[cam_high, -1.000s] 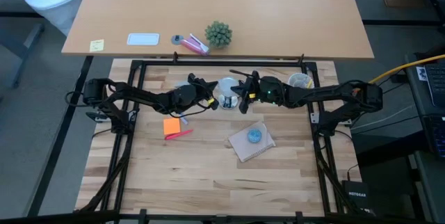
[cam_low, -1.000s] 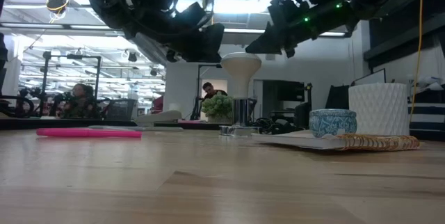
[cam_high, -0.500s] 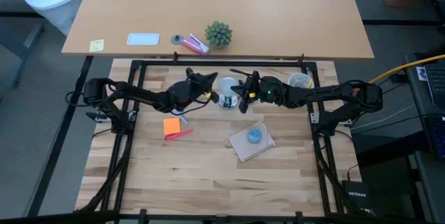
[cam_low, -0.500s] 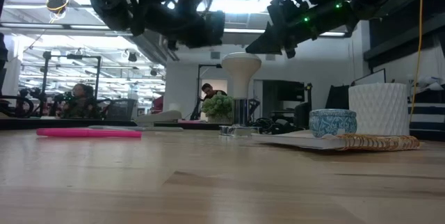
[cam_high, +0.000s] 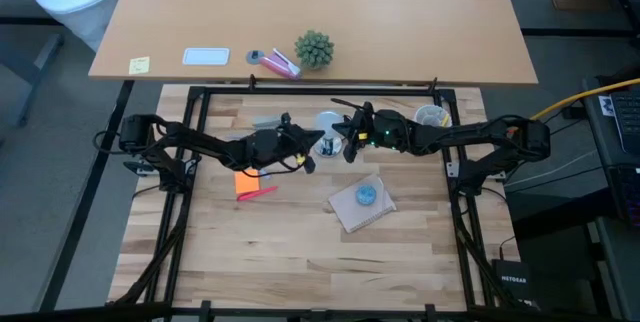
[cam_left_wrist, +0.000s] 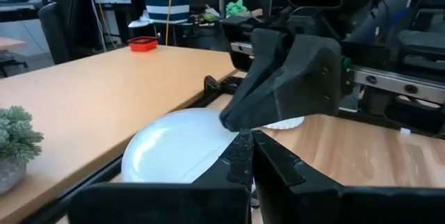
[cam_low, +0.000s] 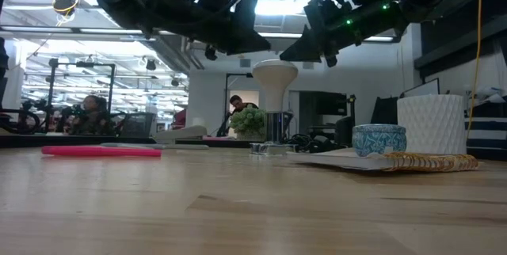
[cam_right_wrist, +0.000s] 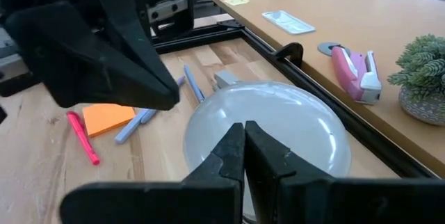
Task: Screw lightbulb
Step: Insert the lightbulb into the lamp
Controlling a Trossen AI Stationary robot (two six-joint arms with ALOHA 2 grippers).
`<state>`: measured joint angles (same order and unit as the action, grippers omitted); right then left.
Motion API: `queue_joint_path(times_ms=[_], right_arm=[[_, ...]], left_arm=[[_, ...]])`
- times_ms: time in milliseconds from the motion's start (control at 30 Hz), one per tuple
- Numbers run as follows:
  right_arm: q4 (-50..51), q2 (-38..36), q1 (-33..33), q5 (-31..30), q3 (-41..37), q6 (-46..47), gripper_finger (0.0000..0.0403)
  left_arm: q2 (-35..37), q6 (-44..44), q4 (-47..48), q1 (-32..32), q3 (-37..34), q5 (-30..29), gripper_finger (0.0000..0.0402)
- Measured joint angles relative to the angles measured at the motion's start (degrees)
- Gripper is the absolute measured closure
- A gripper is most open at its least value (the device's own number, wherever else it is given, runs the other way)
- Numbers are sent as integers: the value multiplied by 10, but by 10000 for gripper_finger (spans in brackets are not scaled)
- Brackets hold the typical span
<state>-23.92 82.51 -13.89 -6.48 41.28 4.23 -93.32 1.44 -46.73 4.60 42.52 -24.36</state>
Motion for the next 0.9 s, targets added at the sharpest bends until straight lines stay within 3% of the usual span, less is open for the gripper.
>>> queue_joint_path(times_ms=[900], right_arm=[[-5,0,0,0,0,4,391]], left_arm=[[0,-15,47,11,0,0,402]])
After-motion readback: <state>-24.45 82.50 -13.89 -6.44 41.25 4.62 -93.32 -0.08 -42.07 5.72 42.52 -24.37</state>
